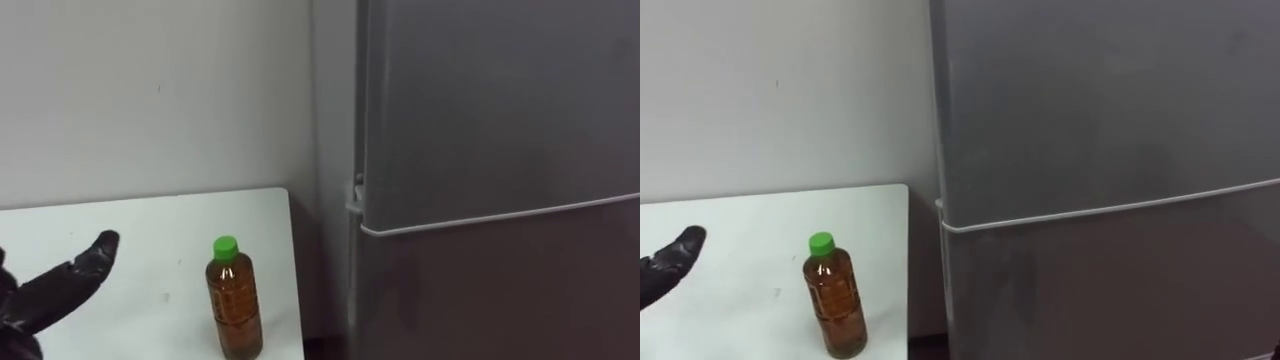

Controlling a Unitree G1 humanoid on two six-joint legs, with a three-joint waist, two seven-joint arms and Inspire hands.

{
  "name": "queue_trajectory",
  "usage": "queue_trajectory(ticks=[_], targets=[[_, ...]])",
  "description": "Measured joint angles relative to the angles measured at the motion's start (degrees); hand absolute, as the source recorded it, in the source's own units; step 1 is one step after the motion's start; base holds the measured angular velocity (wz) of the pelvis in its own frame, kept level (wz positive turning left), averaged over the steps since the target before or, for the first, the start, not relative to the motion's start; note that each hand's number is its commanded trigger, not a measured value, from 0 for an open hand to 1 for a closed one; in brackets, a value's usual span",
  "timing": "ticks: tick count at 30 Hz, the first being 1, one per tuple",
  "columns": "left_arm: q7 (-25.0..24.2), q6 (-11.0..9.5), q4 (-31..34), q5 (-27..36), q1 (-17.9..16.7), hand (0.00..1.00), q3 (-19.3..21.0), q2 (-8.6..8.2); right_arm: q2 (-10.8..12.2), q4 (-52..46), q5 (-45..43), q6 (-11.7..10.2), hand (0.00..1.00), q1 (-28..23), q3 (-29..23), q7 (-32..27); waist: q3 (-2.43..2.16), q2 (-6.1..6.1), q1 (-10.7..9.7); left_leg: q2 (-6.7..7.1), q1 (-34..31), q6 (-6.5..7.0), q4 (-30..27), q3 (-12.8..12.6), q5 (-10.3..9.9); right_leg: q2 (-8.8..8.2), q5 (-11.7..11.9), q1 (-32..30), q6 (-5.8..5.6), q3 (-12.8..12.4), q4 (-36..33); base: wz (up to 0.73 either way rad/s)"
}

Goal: Put the bottle in the upper fridge

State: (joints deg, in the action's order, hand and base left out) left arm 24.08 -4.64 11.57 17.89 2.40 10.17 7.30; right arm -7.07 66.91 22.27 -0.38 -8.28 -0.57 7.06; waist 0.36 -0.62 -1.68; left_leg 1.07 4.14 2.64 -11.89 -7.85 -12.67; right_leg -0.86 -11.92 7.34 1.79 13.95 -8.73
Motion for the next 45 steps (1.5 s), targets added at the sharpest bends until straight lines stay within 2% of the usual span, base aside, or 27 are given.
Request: queue_trajectory(ticks=[2, 4, 8, 11, 13, 17, 22, 28, 31, 36, 45], targets=[[-2.0, 0.9, 1.1, 0.8, 0.8, 0.00, -1.6, -0.04, 0.0, 0.0, -0.1, 0.0, 0.00, 0.5, 1.2, 0.1, -0.04, -0.04, -0.5, -0.04, -0.4, 0.00, -0.1, 0.0, 0.0, 0.02, 0.0, -0.4, 0.00, 0.0, 0.0, 0.00], [-4.5, 1.2, 3.2, 2.3, 0.8, 0.00, -4.2, -0.09, 0.0, 0.7, -0.1, 0.2, 0.00, 1.4, 1.7, 0.5, -0.12, -0.24, -1.5, -0.04, -0.5, 0.00, -0.1, 0.1, 0.0, 0.01, 0.0, -0.4, 0.00, 0.0, 0.0, 0.00], [-7.4, 1.9, 4.4, 2.9, 1.4, 0.00, -6.6, -0.16, 0.0, 1.7, -0.1, 0.4, 0.00, 2.4, 1.7, 0.6, -0.30, -0.78, -2.9, -0.08, -0.2, -0.01, -0.1, -0.1, 0.0, 0.10, 0.0, -0.4, 0.03, -0.5, 0.0, -0.05], [-8.8, 2.3, 4.5, 2.9, 4.4, 0.00, -7.2, -0.77, -0.1, 1.9, -0.1, 0.4, 0.00, 2.9, 1.7, 0.6, -0.20, -0.99, -4.2, -0.12, -0.3, -0.02, -0.2, -0.1, 0.0, 0.11, 0.0, -0.4, 0.07, -0.4, 0.0, -0.01], [-9.9, 2.3, 4.5, 2.9, 6.9, 0.00, -7.5, -1.06, -0.1, 1.9, -0.1, 0.5, 0.00, 3.1, 1.8, 0.6, 0.03, -1.02, -4.8, -0.09, -0.4, -0.01, -0.3, -0.1, 0.0, 0.08, 0.0, -0.4, 0.07, -0.4, 0.0, 0.00], [-12.4, 2.8, 4.6, 2.9, 8.2, 0.00, -8.7, -1.23, -0.1, 1.9, -0.1, 0.6, 0.00, 3.3, 1.8, 1.3, -0.04, -1.13, -5.8, -0.07, -0.4, -0.01, -0.3, -0.1, 0.0, 0.07, 0.0, -0.4, 0.06, -0.4, 0.0, 0.00], [-15.3, 4.5, 4.6, 4.0, 8.3, 0.00, -9.4, -2.24, -0.1, 2.5, -0.1, 0.6, 0.00, 3.7, 1.7, 1.9, -0.05, -1.18, -6.6, -0.10, -0.5, -0.02, -0.4, -0.2, 0.0, 0.10, 0.0, -0.4, 0.07, -0.5, 0.1, 0.00], [-19.4, 4.8, 4.8, 9.9, 10.0, 0.00, -10.6, -2.28, -0.1, 3.8, 0.0, 0.6, 0.00, 4.5, 1.7, 2.3, -0.05, -1.18, -6.7, -0.09, -0.5, -0.01, -0.4, -0.2, 0.0, 0.07, 0.0, -0.5, 0.06, -0.6, 0.1, 0.00], [-21.2, 4.9, 5.4, 10.9, 10.2, 0.00, -11.2, -2.35, -0.1, 5.0, 0.2, 0.6, 0.00, 5.5, 1.7, 2.4, -0.07, -1.21, -7.3, -0.08, -0.6, -0.01, -0.4, -0.2, 0.0, 0.08, 0.0, -0.6, 0.06, -0.7, 0.1, 0.00], [-22.5, 6.0, 6.7, 11.9, 11.7, 0.00, -12.0, -2.83, -0.1, 5.3, 0.7, 1.1, 0.00, 5.6, 1.7, 2.4, -0.11, -1.27, -7.4, -0.09, -0.5, -0.02, -0.3, -0.2, 0.0, 0.12, 0.0, -0.8, 0.07, -1.1, 0.0, -0.04], [-23.8, 6.9, 8.0, 11.9, 11.7, 0.00, -13.9, -3.40, -0.1, 7.1, 1.0, 1.6, 0.00, 6.9, 1.6, 2.4, -0.21, -1.37, -7.6, -0.06, -0.6, -0.02, 0.2, -0.2, 0.0, 0.11, 0.0, -0.9, 0.07, -1.1, 0.1, -0.01]])
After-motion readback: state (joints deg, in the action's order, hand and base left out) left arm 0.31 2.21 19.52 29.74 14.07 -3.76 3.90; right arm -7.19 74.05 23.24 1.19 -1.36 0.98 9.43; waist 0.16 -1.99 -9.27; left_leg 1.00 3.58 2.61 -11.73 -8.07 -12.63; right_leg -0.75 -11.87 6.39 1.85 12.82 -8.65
